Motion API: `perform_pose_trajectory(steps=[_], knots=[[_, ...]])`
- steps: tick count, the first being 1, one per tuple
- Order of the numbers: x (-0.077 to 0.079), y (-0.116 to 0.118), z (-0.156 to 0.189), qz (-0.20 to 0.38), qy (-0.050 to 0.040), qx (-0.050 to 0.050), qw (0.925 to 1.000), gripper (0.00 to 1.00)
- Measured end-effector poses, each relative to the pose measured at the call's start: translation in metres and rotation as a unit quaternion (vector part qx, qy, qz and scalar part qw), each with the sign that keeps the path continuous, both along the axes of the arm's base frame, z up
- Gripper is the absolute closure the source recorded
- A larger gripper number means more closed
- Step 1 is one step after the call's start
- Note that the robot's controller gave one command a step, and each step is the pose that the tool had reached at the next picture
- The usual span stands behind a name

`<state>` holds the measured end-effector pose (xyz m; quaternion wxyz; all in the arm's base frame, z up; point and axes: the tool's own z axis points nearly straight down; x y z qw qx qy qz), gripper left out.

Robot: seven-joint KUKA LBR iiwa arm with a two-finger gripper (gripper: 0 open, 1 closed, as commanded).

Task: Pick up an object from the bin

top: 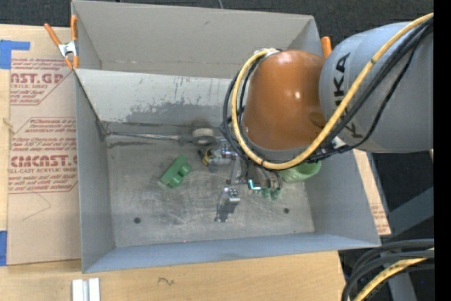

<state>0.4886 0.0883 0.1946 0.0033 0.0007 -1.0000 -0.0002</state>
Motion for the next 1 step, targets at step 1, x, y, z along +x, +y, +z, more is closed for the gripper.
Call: perform_pose_trajectory(steps=[1], knots=[[0.068,0.0382,-0.0503,0.033,-0.0046,0.001,0.9994,0.0]])
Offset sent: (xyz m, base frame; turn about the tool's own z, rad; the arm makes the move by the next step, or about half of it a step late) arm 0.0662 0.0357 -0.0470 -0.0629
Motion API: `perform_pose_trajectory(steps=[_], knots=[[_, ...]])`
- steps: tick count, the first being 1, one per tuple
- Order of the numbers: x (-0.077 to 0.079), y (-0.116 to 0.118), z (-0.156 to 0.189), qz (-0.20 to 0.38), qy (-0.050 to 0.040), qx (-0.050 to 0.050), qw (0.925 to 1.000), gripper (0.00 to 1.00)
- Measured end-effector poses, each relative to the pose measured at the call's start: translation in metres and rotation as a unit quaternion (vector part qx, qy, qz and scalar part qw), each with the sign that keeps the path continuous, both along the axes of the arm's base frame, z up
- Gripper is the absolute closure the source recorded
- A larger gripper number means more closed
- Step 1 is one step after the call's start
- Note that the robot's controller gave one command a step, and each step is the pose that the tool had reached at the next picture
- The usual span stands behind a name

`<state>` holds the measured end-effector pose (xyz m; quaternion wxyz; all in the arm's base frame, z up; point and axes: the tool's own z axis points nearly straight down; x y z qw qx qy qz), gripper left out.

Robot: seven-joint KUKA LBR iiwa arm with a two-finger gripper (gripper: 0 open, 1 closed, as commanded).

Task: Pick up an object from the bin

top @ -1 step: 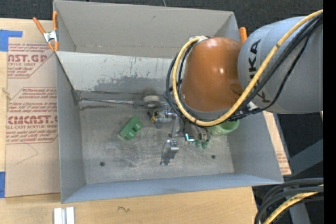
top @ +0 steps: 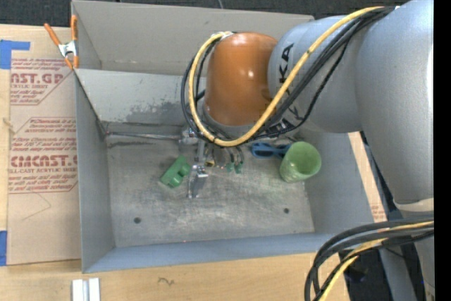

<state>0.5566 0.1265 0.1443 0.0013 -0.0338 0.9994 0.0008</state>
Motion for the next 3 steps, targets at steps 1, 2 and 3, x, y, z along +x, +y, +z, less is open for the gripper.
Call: perform_pose_trajectory(steps=[1,2,3], knots=[[0.014,0.014,-0.054,-0.088,-0.0125,0.005,0.996,0.0],[0.007,0.012,-0.062,-0.088,0.0007,0.0,0.9961,1.0],[-0.034,-0.01,0.087,-0.002,-0.0029,0.0,1.0,1.0]])
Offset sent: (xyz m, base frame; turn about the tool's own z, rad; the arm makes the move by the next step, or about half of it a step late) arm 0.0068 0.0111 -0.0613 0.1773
